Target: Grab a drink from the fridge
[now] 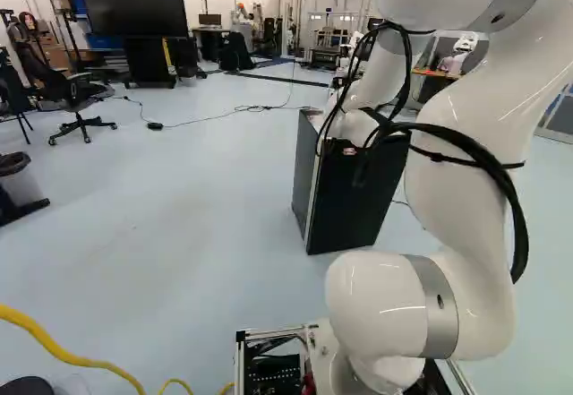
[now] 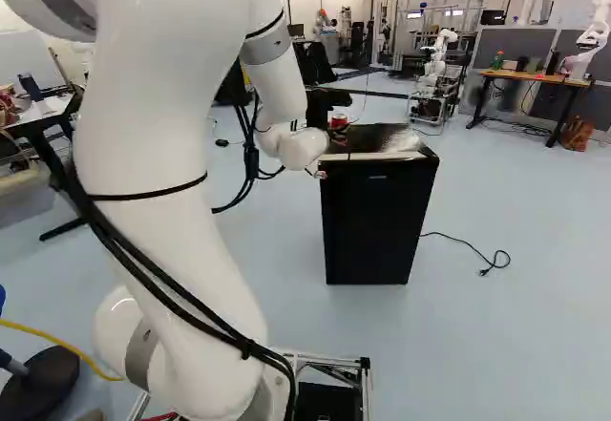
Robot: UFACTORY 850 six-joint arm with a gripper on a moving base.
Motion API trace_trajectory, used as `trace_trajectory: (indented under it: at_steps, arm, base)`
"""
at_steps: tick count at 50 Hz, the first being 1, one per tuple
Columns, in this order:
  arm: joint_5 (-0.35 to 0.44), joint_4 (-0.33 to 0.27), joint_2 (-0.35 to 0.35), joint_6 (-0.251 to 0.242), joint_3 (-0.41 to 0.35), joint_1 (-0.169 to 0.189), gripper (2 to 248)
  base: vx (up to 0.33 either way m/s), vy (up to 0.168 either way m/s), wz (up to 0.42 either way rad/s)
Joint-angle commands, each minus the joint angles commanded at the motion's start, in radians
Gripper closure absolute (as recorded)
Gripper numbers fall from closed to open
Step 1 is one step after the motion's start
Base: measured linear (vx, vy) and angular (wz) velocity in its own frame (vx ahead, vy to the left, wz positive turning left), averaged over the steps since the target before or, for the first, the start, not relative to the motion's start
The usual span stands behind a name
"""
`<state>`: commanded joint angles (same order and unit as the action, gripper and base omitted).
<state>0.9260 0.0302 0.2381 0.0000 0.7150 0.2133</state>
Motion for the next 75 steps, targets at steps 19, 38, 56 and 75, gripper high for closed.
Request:
trace_trajectory:
  at_steps: [19,38,56,75]
  arm:
    - [-0.013,-0.008,-0.130,0.000,-0.158,-0.054,162]
    - [-0.028,-0.016,-0.272,0.000,-0.330,-0.112,162]
    - [-0.039,-0.022,-0.380,0.000,-0.461,-0.157,162]
    - [-0.047,-0.027,-0.458,0.000,-0.556,-0.189,162]
  base:
    - [0.000,0.000,0.000]
    - [0.000,0.000,0.000]
    - [0.000,0.000,0.000]
    - [0.000,0.000,0.000]
